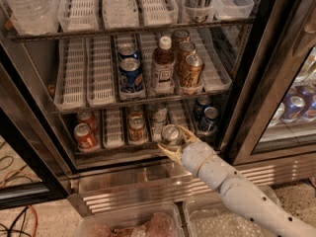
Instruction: Pick 7up can from bottom shelf of fridge
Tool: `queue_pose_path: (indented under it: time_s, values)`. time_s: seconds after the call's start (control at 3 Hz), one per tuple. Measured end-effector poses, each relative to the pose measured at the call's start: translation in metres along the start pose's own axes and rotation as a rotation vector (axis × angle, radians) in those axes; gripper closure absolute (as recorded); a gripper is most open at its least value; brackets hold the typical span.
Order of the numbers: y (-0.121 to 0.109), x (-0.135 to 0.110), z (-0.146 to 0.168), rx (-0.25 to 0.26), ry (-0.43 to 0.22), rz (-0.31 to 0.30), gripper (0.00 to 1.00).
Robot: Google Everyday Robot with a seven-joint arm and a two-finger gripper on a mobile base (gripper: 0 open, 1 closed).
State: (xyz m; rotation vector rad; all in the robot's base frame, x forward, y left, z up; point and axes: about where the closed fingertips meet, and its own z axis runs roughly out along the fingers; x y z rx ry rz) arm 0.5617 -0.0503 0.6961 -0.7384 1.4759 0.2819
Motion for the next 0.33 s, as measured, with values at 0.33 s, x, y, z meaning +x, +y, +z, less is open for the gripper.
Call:
queue_pose_path:
  time_s: [0.33]
  values:
    - [0.0068,-0.0122,-0.0202,-0.021,-0.023,-0.006,1.00]
